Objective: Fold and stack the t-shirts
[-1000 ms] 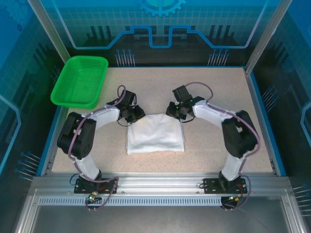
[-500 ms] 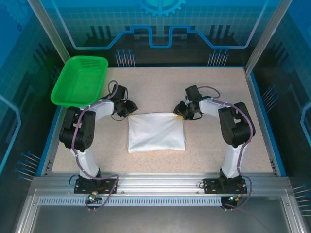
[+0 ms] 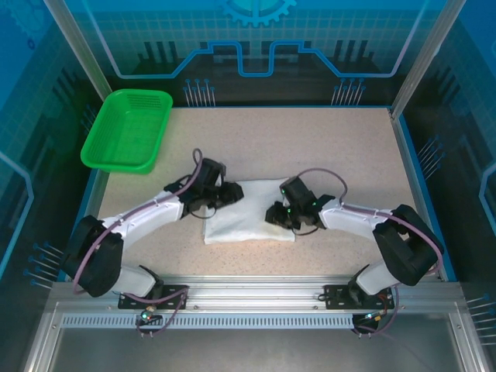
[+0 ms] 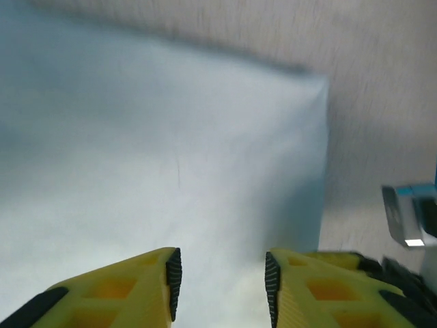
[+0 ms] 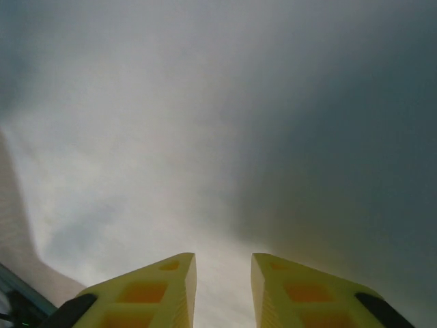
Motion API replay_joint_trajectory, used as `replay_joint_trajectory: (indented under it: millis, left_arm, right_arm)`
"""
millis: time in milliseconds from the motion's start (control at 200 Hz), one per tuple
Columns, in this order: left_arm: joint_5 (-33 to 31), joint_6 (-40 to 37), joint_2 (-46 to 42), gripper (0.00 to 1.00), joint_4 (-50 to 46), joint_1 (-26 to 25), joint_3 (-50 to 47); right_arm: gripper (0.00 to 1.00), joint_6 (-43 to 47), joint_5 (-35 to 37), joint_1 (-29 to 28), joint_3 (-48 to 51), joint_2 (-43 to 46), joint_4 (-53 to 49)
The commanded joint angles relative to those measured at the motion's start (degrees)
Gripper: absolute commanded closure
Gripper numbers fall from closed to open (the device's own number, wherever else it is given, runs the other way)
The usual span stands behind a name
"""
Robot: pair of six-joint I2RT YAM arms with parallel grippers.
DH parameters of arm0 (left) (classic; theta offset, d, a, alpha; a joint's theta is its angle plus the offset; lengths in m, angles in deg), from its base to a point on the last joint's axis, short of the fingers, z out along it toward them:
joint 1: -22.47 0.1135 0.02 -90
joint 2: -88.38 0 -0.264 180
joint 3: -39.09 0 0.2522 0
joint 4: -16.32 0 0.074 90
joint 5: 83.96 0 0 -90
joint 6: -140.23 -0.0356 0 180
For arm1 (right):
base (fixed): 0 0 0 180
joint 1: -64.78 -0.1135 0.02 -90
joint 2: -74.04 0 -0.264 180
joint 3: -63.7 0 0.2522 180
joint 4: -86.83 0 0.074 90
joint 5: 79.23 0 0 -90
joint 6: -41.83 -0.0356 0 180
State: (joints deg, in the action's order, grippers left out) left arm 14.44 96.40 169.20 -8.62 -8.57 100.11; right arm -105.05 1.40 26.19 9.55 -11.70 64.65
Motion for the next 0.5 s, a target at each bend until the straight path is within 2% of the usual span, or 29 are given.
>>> replay_joint_trajectory:
  millis: [0, 70, 165, 215, 280, 385, 495]
  left_arm:
    - [6.4, 5.9, 0.7, 0.62, 6.0, -1.2, -5.9]
    - [11.2, 6.2, 2.8, 0.64, 9.4, -1.2, -7.7]
    - [15.2, 3.5, 4.9, 0.66, 7.5, -1.1, -8.6]
    - [15.2, 1.6, 4.9, 0.66, 4.9, -1.2, -9.4]
    - [11.3, -1.1, 3.7, 0.66, -0.7, -1.2, -10.6]
    - [0.8, -3.7, 0.2, 0.62, -10.1, -1.1, -12.6]
    - [-7.1, -3.9, -4.5, 0.6, -14.9, 0.1, -15.4]
  right_arm:
    - [0.75, -3.4, 0.7, -2.8, 2.5, -0.3, 3.6]
    - [0.78, -4.2, -0.1, -3.1, 3.4, -1.6, 3.4]
    - [0.79, -4.0, 0.0, -3.2, 3.9, -1.5, -0.9]
    - [0.79, -3.0, 0.4, -3.1, 4.9, -0.3, -1.9]
    - [0.77, -0.4, 2.1, -3.0, 5.0, 1.0, -5.8]
    - [0.74, 4.0, 4.1, -2.2, 5.2, 2.7, -10.7]
    - [0.67, 7.4, 8.0, -1.4, 5.9, 6.2, -15.0]
